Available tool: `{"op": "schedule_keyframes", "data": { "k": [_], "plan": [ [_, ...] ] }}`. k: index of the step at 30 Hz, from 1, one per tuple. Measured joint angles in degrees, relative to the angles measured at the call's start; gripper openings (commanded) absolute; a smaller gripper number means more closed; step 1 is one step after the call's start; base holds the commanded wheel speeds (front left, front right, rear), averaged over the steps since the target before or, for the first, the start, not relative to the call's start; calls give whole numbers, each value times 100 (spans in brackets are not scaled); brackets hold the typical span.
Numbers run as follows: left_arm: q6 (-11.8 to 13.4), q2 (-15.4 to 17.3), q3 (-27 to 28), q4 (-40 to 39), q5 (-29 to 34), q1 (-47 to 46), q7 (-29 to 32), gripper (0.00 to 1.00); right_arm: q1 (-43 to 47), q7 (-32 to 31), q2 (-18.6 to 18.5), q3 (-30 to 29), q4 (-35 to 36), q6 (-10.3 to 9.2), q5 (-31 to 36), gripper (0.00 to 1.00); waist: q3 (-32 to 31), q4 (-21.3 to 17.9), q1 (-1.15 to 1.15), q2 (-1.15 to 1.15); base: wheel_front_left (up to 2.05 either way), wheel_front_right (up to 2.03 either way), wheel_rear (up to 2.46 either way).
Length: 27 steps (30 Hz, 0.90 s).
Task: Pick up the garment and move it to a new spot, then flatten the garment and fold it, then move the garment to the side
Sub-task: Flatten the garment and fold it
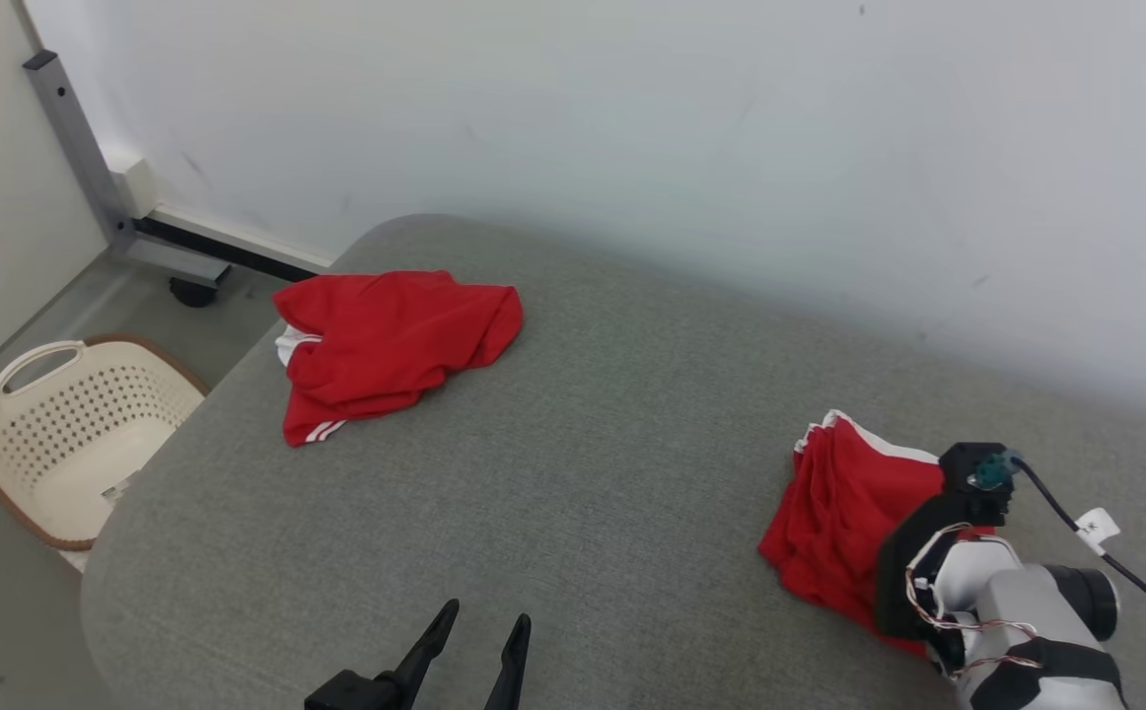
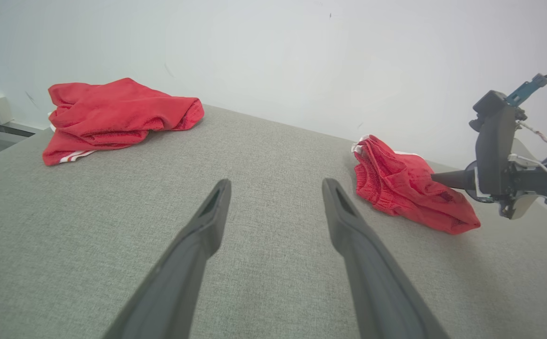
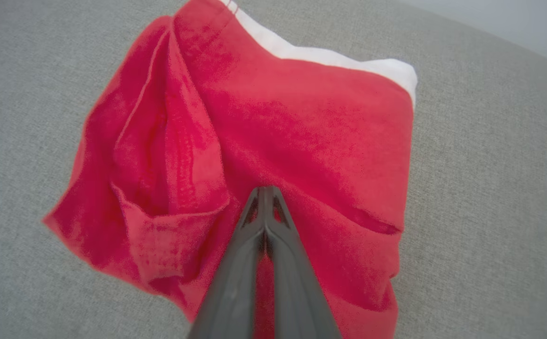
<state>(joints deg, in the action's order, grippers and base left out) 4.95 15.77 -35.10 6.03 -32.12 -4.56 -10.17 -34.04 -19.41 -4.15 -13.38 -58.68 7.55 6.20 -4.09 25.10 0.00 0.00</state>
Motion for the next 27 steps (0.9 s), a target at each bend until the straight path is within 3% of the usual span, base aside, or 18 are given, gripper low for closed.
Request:
{"op": "schedule_keyframes", "data": {
  "k": [6, 7, 13, 19, 22, 23, 24, 25, 27],
  "plan": [
    [-13, -3, 12, 43, -24, -11, -33, 100, -176, 131, 111, 407, -258, 0, 16, 0, 8, 197, 0, 0, 0, 0, 0],
    [5, -16, 24, 47, -44, -11, -41, 100, -282, 194, 111, 909, -470, 0, -413, 0, 8, 241, 0, 0, 0, 0, 0],
    [9, -30, 32, 74, -69, -19, -85, 100, -360, 208, 122, 2518, -414, 0, -1660, 0, 6, 271, 0, 0, 0, 0, 0],
    [18, -29, 38, 107, -76, -20, -118, 100, -248, 18, 129, 3424, 24, 0, -2463, 0, -12, 247, 0, 0, 0, 0, 0],
    [43, -18, 53, 111, -85, -20, -133, 100, -308, -13, 130, 3591, 198, 0, -2757, 0, -38, 217, 0, 0, 0, 0, 0],
    [60, -9, 60, 114, -90, -18, -134, 100, -372, 4, 130, 3583, 218, 0, -2805, 32, -53, 202, 0, 0, 0, 0, 0],
    [63, 5, 68, 115, -109, -15, -134, 100, -447, 27, 129, 3548, 219, 0, -2829, 78, -72, 185, 0, 0, 0, 0, 0],
    [69, 19, 77, 115, -129, -12, -135, 100, -528, 27, 131, 3457, 197, 0, -2838, 100, -93, 166, 0, 0, 0, 0, 0],
    [92, 48, 89, 111, -134, 7, -135, 100, -691, 82, 132, 3166, 75, 0, -2803, 100, -140, 122, 0, 0, 0, 0, 0]
  ]
}}
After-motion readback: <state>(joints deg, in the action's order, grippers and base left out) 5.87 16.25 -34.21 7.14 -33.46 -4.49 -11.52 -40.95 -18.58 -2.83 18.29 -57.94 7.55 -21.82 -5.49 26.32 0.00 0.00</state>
